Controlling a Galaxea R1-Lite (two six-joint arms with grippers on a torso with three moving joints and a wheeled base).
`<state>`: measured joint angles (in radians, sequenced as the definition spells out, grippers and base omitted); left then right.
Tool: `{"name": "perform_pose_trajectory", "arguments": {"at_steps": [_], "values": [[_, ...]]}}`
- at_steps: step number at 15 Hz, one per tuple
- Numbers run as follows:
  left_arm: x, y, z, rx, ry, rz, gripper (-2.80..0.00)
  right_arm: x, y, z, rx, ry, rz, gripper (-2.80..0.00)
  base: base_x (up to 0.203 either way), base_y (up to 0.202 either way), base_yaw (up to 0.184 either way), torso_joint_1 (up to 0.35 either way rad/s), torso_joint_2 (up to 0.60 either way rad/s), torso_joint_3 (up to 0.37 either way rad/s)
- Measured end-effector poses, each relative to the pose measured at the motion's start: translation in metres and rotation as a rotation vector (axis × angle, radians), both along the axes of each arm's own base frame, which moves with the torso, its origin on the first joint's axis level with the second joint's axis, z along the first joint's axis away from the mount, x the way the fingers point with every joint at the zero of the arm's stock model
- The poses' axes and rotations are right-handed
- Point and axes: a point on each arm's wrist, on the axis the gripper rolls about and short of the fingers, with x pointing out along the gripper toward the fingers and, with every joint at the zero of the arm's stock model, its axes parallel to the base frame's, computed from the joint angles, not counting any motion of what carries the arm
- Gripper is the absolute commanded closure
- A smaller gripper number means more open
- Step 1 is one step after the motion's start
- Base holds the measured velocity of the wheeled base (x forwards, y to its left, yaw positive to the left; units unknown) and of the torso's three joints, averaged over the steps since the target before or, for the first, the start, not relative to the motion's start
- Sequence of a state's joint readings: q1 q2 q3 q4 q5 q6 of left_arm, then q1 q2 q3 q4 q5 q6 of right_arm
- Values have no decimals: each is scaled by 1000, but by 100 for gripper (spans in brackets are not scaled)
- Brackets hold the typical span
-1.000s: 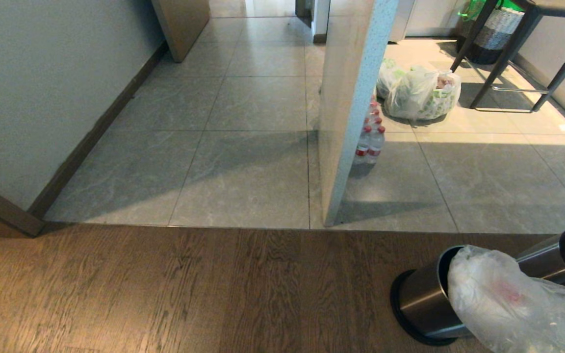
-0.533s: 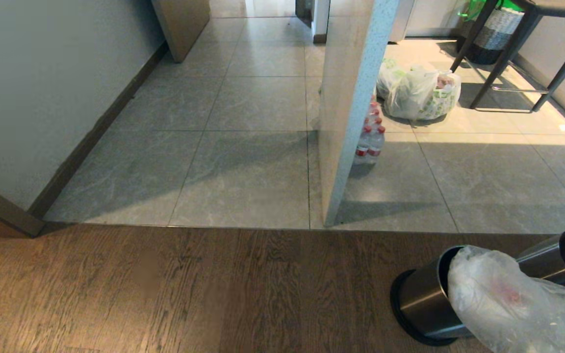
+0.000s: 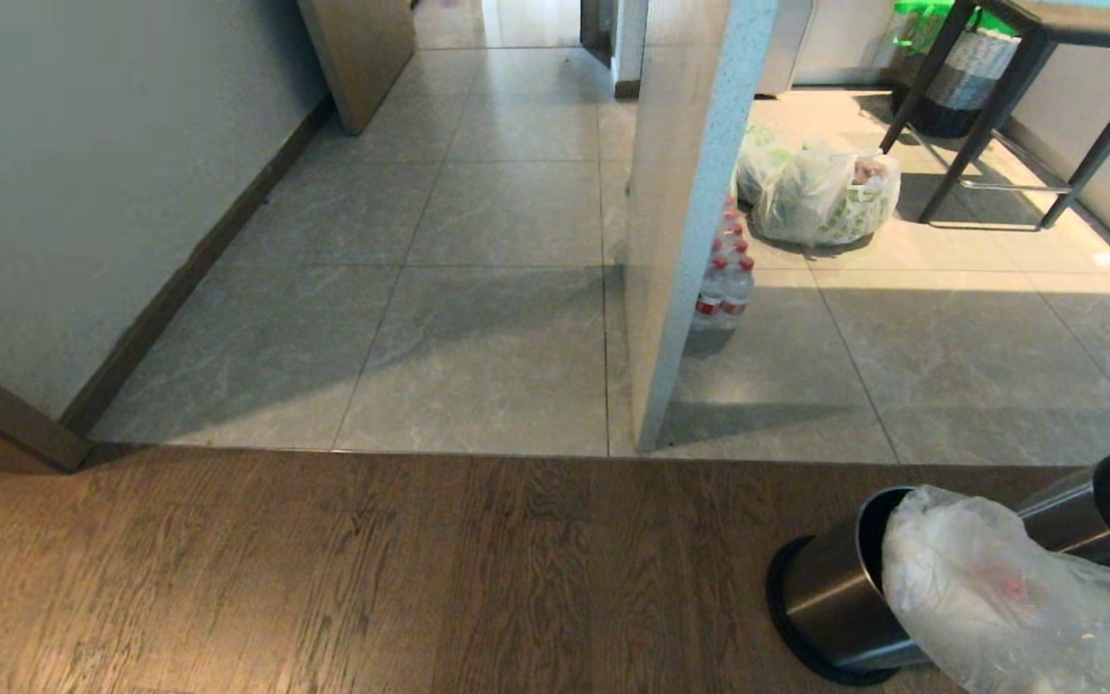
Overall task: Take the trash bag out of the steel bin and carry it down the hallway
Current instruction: Put the trash bag at the door
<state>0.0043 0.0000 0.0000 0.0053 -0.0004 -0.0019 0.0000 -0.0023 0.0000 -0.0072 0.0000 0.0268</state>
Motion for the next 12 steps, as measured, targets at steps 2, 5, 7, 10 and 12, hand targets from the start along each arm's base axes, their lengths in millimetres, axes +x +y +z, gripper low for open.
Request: {"name": "perform_pose_trajectory", "arguments": {"at_steps": [2,5,7,10,12], "values": [[0,0,0,1,-1,0,0,0,0,0,-1,0,0,0,0,0,0,4,3,189],[0,0,0,-1,-1,0,0,0,0,0,-1,1,0,0,0,0,0,5,-1,198],[0,0,0,-1,-1,0,0,0,0,0,-1,1,0,0,0,0,0,2,4,199],[0,0,0,-1,-1,0,0,0,0,0,-1,1,0,0,0,0,0,2,0,202],[0,0,0,0,-1,0,0,0,0,0,-1,1,0,0,0,0,0,2,2,207]]}}
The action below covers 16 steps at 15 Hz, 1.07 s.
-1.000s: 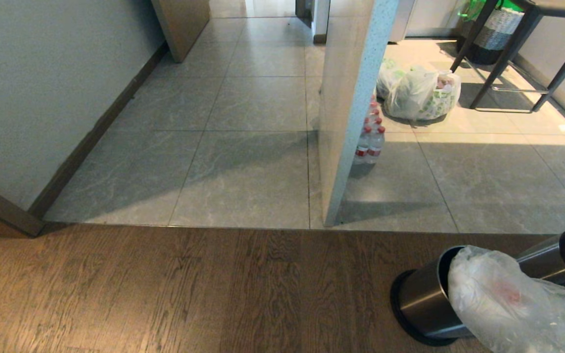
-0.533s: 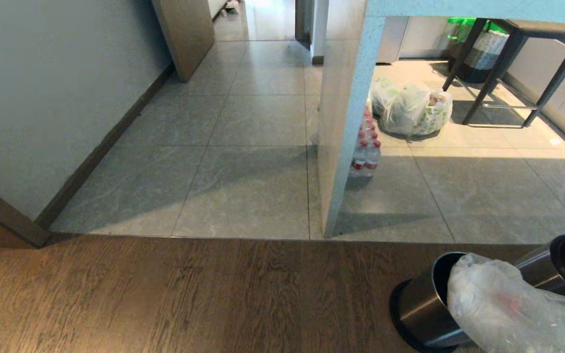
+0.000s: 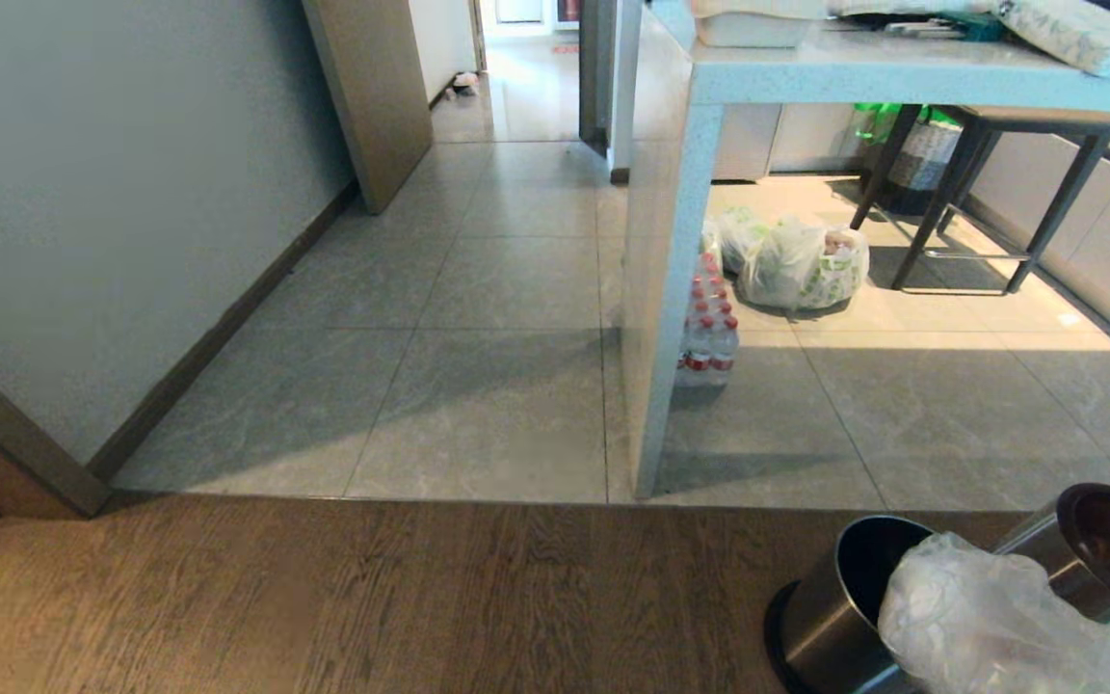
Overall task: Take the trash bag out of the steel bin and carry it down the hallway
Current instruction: Put the trash bag at the door
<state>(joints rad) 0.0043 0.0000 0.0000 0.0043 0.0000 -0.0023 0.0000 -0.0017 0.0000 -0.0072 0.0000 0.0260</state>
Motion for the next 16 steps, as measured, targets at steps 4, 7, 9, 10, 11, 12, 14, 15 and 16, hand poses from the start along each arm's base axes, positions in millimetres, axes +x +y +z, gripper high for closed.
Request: {"name": "perform_pose_trajectory", "arguments": {"at_steps": [4,7,9,10,11,12,14,15,16], "values": [[0,0,0,0,0,0,0,0,0,0,0,0,0,0,0,0,0,2,2,203],[0,0,0,1,0,0,0,0,0,0,0,0,0,0,0,0,0,2,2,201],[0,0,0,2,-1,0,0,0,0,0,0,0,0,0,0,0,0,1,1,204],[0,0,0,2,-1,0,0,0,0,0,0,0,0,0,0,0,0,2,5,198],[0,0,0,1,-1,0,0,0,0,0,0,0,0,0,0,0,0,8,1,209],[0,0,0,0,0,0,0,0,0,0,0,0,0,0,0,0,0,2,5,202],[0,0,0,2,-2,0,0,0,0,0,0,0,0,0,0,0,0,1,6,146],[0,0,0,2,-1,0,0,0,0,0,0,0,0,0,0,0,0,5,2,66],[0,0,0,2,-2,0,0,0,0,0,0,0,0,0,0,0,0,4,0,36]]}}
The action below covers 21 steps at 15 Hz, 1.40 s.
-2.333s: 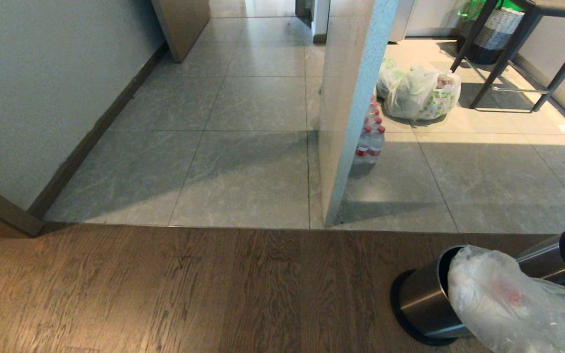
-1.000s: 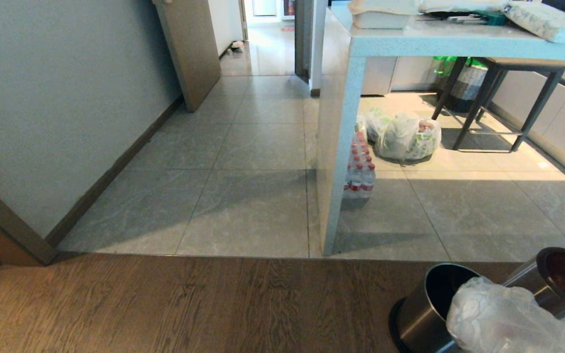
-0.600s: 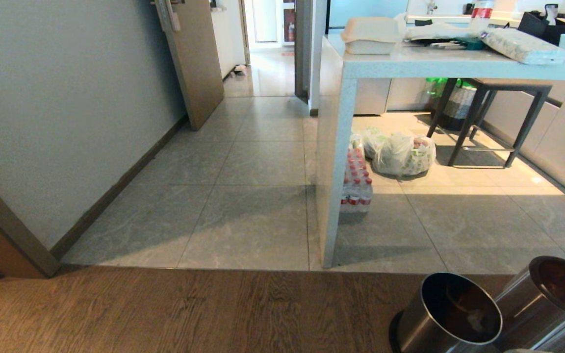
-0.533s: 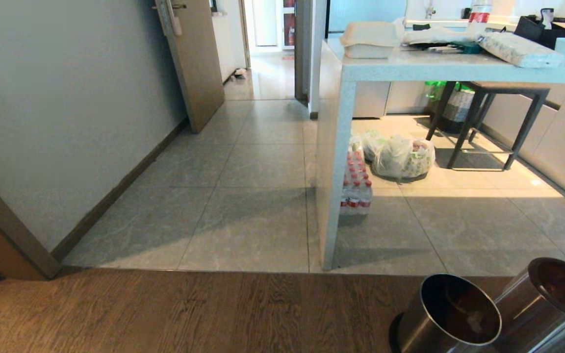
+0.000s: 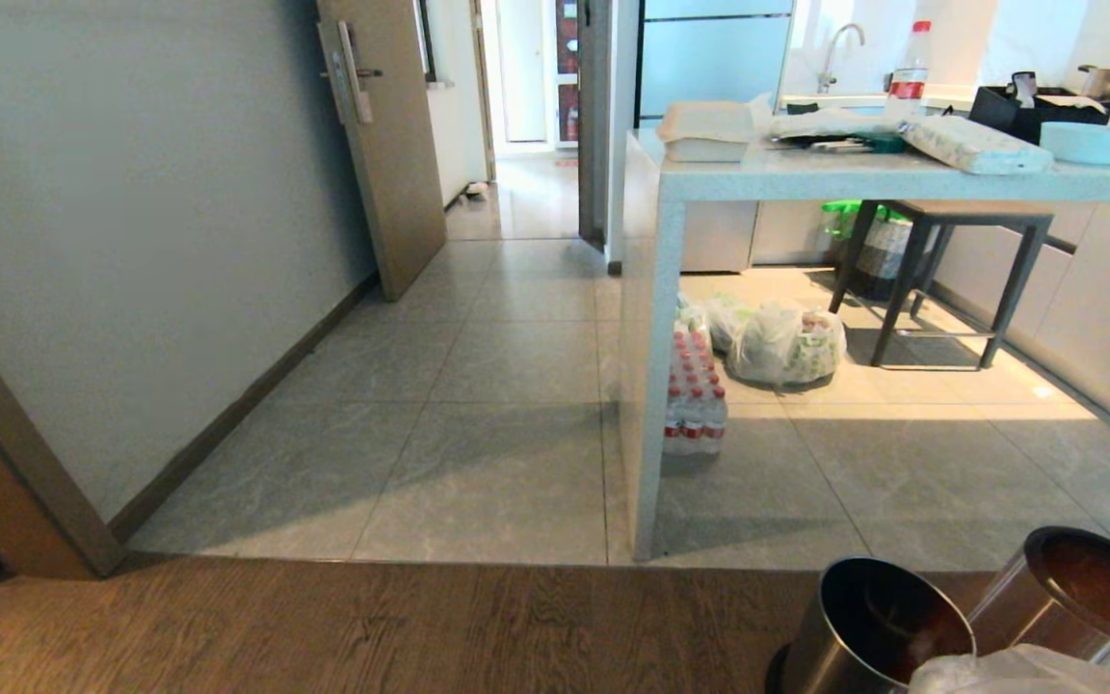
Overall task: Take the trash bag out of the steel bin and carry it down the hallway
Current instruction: Put the trash bag at the door
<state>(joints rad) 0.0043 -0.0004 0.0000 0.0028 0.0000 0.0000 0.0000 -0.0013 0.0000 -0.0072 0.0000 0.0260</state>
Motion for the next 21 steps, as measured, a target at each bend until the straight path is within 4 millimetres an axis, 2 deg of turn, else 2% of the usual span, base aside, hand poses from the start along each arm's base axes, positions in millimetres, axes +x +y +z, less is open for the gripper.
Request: {"name": "perform_pose_trajectory", "arguments": {"at_steps": [12,21], "values": [[0,0,0,14,3,0,0,0,0,0,0,0,0,0,0,4,-1,0,-1,1],[0,0,0,10,2,0,0,0,0,0,1,0,0,0,1,175,-1,3,2,3]]}}
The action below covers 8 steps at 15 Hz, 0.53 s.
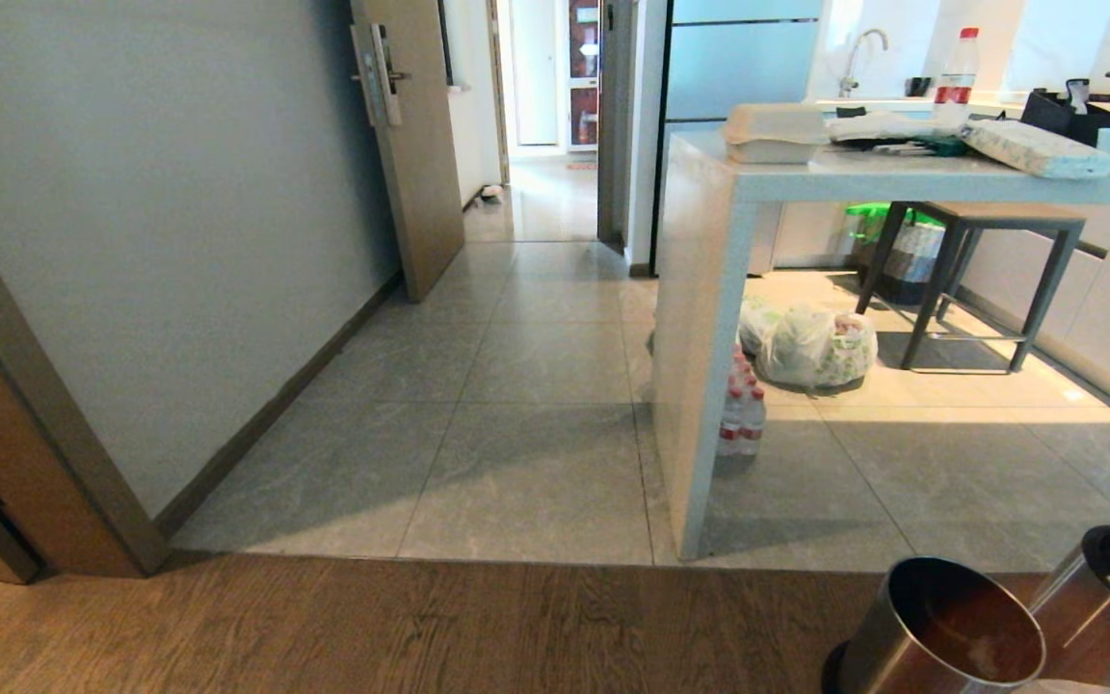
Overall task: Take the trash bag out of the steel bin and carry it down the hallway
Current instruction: Put the trash bag at the door
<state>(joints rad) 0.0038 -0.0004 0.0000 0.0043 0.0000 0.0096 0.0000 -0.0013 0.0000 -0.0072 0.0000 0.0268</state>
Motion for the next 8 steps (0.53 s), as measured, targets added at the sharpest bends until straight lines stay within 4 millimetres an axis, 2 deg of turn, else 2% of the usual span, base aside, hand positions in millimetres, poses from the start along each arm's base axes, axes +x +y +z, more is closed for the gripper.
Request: {"name": "perform_pose_trajectory", "arguments": {"at_steps": [8], "values": [[0,0,0,1,1,0,0,0,0,0,-1,0,0,0,0,193,1,2,4,3]]}}
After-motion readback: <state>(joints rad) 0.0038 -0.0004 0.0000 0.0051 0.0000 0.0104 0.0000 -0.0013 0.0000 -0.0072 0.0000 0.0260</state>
